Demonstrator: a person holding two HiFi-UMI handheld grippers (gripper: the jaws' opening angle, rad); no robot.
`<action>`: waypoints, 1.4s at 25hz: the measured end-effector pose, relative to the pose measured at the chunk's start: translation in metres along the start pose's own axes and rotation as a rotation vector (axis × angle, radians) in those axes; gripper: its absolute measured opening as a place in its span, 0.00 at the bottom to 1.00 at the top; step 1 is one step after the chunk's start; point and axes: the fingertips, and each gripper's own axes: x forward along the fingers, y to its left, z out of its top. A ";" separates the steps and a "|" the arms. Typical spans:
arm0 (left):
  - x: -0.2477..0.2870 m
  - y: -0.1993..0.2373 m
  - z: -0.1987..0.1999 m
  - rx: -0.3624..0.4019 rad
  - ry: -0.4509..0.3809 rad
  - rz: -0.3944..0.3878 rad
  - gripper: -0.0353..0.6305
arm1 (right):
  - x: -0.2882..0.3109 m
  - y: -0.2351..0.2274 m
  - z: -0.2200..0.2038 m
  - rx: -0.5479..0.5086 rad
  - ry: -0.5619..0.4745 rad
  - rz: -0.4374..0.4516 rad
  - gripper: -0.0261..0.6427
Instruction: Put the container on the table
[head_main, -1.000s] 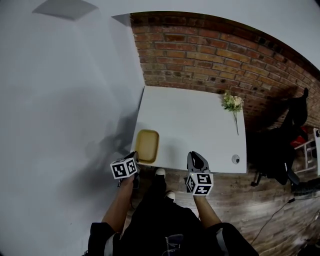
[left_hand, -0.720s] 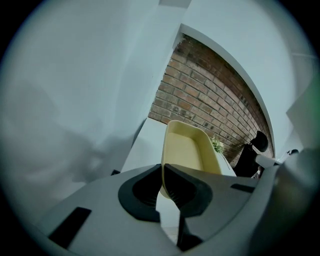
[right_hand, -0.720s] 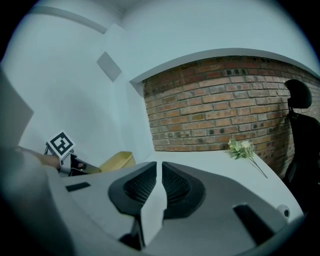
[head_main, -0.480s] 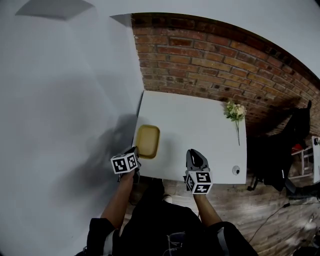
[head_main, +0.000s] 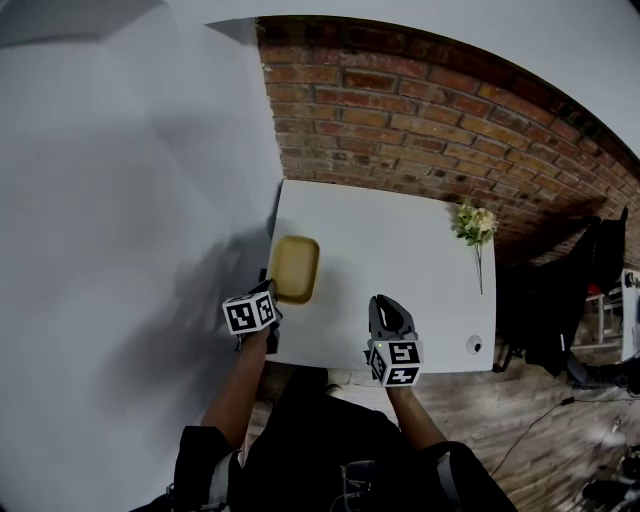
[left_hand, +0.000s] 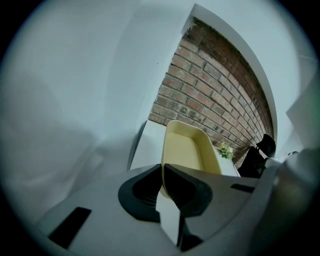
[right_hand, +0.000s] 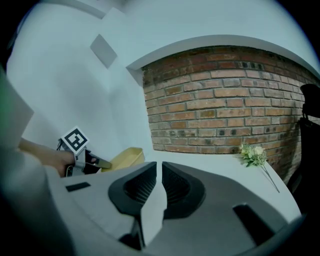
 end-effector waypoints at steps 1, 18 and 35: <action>0.005 0.002 0.002 -0.003 0.003 -0.001 0.09 | 0.004 0.000 0.000 -0.002 0.005 0.000 0.08; 0.070 0.029 0.019 -0.039 0.076 0.030 0.09 | 0.057 0.004 -0.011 0.017 0.083 -0.001 0.08; 0.109 0.047 -0.001 -0.075 0.127 0.089 0.09 | 0.067 -0.007 -0.031 0.047 0.142 -0.046 0.08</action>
